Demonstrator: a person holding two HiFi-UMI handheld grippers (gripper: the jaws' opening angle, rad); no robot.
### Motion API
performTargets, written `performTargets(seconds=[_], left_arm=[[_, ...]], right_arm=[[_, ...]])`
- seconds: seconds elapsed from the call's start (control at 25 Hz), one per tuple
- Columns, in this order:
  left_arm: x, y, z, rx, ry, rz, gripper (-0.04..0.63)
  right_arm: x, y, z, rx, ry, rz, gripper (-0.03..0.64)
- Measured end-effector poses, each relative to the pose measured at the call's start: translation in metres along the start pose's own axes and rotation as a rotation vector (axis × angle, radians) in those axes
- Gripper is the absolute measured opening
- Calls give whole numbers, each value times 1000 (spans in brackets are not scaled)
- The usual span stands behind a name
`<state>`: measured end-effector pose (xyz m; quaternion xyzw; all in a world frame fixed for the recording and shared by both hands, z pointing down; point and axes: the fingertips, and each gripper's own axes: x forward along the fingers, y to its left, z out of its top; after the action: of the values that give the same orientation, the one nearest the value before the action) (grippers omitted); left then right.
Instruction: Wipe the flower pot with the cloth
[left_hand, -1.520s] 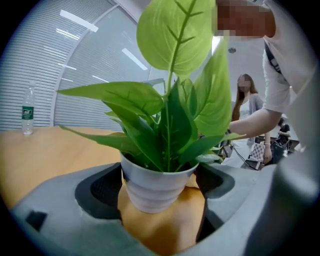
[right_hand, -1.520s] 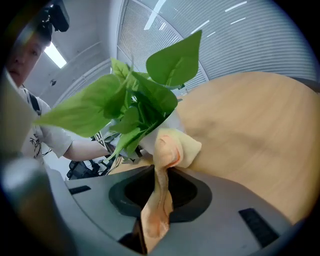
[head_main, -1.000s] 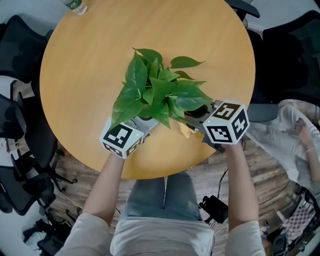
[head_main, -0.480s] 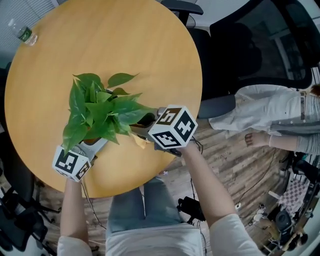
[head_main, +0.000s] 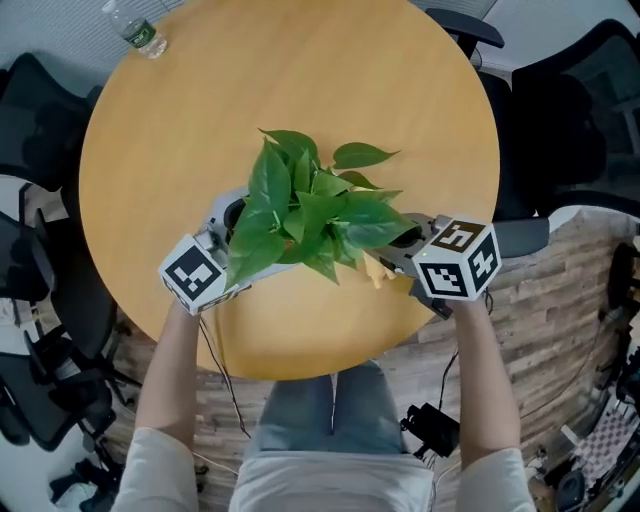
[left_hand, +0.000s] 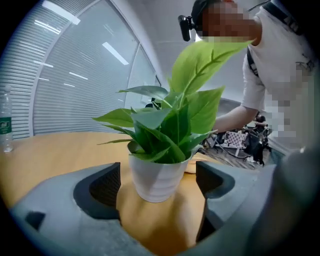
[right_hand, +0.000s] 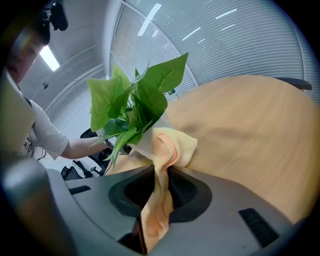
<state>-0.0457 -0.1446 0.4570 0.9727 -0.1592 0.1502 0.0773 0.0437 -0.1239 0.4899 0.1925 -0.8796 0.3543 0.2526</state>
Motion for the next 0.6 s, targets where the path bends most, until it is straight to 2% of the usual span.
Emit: performTargets(seconds=[0.08,0.32,0.6], left_arm=[[5,0,1,22,5,-48,468],[17,-1,9,11,-33,-141,468],[18,-2,11,21,-62,-159,467]], right_arm=[[0,0,2,-1,0,-4,72],[4,6,3,-12,5,1,72],[-7,-7,8,-5,-12,-49,72]])
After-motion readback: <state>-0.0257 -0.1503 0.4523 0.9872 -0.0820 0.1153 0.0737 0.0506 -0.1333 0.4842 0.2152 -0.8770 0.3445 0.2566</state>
